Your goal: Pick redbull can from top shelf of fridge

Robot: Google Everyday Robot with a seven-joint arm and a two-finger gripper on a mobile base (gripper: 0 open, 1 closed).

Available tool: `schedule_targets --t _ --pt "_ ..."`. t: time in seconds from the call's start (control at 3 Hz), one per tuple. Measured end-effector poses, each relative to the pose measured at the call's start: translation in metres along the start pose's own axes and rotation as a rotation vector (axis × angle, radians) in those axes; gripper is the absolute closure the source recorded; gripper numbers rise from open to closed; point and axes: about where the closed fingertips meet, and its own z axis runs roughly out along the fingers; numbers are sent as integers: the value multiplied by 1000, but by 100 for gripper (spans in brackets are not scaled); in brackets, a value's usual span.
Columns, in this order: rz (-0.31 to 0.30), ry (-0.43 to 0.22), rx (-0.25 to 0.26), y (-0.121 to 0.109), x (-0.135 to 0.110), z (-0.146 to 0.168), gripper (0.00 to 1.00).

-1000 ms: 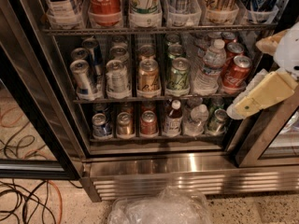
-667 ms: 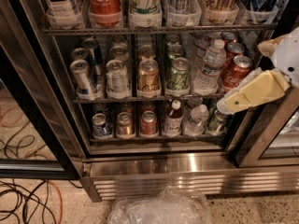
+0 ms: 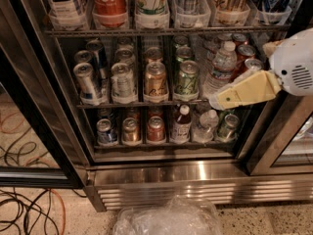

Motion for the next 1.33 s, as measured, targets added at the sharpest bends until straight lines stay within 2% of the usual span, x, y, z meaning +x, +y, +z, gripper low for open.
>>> schedule_targets --t 0.67,1.0,1.33 --pt "14 8 17 -2 4 5 0" --pt "5 -8 79 4 11 13 0" --pt "-24 -47 171 9 16 24 0"
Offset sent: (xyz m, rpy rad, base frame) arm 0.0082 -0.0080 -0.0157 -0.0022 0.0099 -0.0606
